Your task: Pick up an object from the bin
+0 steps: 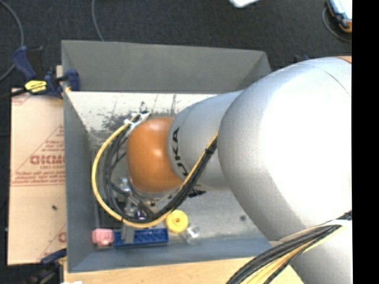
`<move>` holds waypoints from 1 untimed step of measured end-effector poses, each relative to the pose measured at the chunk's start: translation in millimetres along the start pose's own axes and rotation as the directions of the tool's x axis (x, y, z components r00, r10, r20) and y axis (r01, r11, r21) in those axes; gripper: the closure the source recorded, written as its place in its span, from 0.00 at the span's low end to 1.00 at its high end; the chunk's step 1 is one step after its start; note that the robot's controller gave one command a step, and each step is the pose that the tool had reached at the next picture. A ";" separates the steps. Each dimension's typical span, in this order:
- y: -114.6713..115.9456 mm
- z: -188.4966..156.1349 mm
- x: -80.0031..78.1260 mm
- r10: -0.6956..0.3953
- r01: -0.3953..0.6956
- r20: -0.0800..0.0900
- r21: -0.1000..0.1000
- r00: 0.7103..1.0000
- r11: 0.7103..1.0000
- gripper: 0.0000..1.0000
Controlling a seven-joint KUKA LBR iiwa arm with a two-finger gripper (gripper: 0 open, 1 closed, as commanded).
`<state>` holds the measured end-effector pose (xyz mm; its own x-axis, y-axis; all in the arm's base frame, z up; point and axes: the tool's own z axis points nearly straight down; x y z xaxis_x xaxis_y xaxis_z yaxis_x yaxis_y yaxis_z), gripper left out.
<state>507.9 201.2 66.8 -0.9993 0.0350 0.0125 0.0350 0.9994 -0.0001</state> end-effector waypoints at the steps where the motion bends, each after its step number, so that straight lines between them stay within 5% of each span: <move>1: 31.8 -5.6 -12.1 -0.127 0.127 0.028 -0.002 0.992 0.992 0.00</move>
Offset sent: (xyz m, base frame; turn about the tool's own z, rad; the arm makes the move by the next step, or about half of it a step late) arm 0.0000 0.0000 0.0000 0.0000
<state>521.2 232.6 72.2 -0.9956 -0.0920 -0.0160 -0.0920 0.9957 0.0039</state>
